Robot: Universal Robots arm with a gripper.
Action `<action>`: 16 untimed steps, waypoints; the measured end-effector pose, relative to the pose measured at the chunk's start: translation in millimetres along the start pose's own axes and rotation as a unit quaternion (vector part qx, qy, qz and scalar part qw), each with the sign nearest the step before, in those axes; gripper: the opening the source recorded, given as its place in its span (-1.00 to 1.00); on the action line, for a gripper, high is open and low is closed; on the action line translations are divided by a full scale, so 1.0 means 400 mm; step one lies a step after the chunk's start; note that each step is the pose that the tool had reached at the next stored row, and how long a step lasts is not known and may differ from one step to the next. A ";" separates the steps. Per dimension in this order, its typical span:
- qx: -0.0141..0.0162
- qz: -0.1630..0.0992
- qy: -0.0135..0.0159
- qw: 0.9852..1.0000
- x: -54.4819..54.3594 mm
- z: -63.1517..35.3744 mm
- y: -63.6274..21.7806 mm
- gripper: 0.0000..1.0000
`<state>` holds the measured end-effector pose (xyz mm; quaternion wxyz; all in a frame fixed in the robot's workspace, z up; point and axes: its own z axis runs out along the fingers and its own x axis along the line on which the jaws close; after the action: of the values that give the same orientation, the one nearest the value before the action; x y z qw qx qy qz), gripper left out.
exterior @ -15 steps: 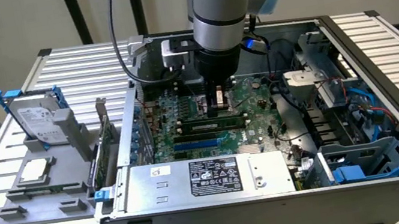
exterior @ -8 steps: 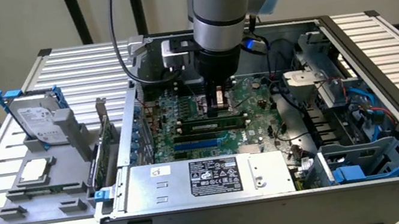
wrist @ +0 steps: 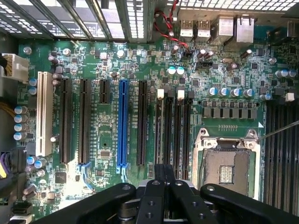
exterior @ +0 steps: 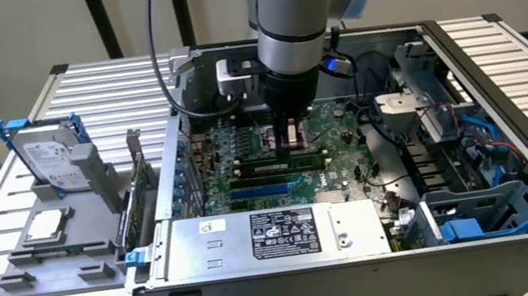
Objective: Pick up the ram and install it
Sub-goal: 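Press down the ram until it locks into place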
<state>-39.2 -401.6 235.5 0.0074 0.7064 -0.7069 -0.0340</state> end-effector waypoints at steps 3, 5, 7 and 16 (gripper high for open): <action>0.000 0.000 0.000 1.000 0.000 0.005 -0.002 -0.79; 0.000 0.000 0.000 1.000 0.000 0.008 -0.003 -0.79; 0.000 0.000 0.000 1.000 0.000 0.011 -0.003 -0.79; 0.001 0.000 -0.001 1.000 0.000 0.020 -0.004 -0.79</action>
<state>-38.0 -401.3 227.5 0.0064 0.7064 -0.7069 -0.0338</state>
